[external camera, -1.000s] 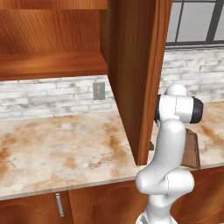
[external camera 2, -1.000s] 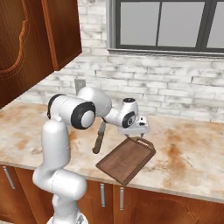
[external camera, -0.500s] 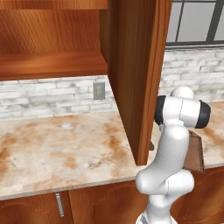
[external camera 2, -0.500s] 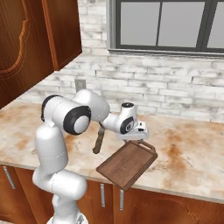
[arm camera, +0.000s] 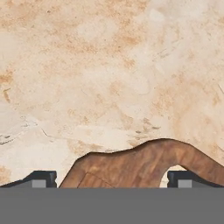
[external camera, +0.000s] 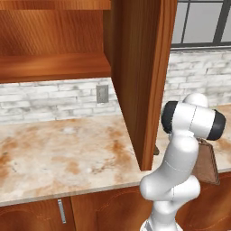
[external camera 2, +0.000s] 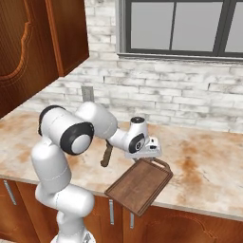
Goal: Move the cutting board and knife to the sink. Then move spray from the cabinet to the counter.
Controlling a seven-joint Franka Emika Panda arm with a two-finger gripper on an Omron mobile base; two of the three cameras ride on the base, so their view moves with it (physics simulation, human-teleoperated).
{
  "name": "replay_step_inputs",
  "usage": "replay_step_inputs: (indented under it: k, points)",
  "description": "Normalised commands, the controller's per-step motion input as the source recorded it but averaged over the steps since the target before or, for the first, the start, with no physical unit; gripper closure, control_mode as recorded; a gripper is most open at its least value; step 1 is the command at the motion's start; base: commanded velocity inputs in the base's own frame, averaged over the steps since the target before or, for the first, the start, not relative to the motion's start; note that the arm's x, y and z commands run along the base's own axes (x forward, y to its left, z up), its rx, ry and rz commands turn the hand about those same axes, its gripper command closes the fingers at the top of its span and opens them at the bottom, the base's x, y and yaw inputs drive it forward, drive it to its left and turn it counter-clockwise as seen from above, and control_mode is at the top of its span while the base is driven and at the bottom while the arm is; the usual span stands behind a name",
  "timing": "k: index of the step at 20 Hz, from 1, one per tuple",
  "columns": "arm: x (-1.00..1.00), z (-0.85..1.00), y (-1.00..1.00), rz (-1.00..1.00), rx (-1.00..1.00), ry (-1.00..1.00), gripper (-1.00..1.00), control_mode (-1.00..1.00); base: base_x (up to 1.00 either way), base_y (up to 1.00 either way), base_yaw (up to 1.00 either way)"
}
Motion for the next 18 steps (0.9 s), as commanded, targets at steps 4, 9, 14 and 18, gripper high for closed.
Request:
replay_step_inputs:
  k: [4, 9, 14, 18]
  points:
    - [-0.28, -0.25, -0.01, 0.04, 0.00, 0.00, -1.00, -1.00, 0.00, 0.00, 0.00]
    - [0.26, 0.02, 0.02, 0.03, 0.10, 0.00, -1.00, -1.00, 0.00, 0.00, 0.00]
    - [0.33, 0.26, 0.15, 0.00, 0.16, 0.00, -1.00, -1.00, 0.00, 0.00, 0.00]
    - [0.18, 0.35, 0.13, 0.00, 0.07, 0.00, -1.00, -1.00, 0.00, 0.00, 0.00]
